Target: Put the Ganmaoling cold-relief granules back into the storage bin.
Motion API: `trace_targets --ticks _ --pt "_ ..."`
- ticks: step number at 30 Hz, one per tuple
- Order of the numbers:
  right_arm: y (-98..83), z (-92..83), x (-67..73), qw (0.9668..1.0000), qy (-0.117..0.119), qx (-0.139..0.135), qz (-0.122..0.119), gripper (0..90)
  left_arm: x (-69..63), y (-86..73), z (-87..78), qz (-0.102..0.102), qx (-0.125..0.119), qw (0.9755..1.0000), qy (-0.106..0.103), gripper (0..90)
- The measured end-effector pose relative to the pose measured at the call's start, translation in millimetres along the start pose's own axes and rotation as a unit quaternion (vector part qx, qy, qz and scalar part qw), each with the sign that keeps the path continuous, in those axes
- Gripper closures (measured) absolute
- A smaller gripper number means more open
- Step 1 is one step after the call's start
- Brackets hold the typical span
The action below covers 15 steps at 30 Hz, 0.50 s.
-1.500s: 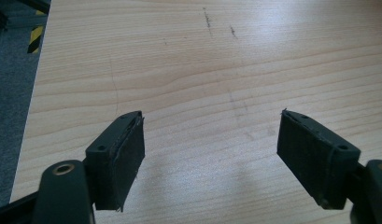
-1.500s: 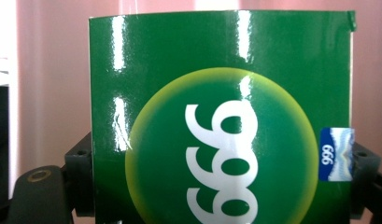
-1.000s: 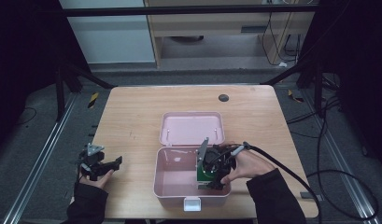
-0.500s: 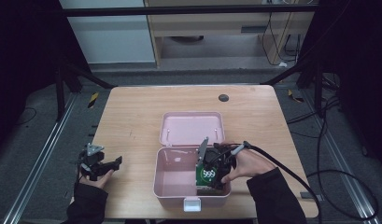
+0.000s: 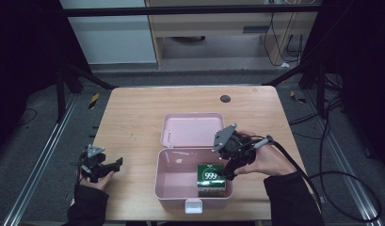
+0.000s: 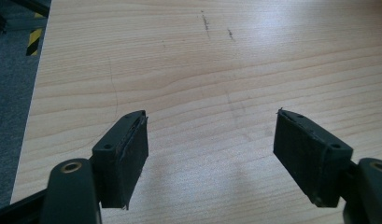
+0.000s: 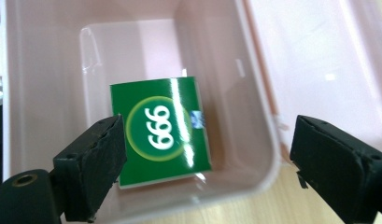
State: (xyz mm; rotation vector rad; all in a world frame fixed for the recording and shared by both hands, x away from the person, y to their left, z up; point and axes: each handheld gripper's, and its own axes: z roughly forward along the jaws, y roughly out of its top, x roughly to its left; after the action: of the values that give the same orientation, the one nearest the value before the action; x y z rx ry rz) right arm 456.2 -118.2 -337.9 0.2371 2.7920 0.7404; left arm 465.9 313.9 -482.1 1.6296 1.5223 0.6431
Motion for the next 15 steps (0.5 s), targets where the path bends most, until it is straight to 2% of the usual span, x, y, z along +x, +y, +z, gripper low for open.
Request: trace_targets --ticks 3,6,9,15 --pt "-8.1 -14.8 -2.7 0.9995 -0.013 -0.021 0.018 10.6 -0.1 0.0 0.0 0.001 0.001 1.0 0.0 25.9" --pt "-22.8 -26.7 -7.0 0.9975 -0.039 -0.04 0.044 10.2 -0.5 0.1 -0.1 0.001 0.0 1.0 0.0 25.9" --pt "-37.9 -32.4 -8.8 0.9947 -0.06 -0.052 0.065 9.6 -0.5 -0.1 0.1 0.002 0.002 1.0 0.001 25.9" --pt "-67.1 -32.7 -11.3 0.9888 -0.083 -0.069 0.104 8.3 -0.9 0.1 -0.2 0.001 -0.003 1.0 0.002 26.2"
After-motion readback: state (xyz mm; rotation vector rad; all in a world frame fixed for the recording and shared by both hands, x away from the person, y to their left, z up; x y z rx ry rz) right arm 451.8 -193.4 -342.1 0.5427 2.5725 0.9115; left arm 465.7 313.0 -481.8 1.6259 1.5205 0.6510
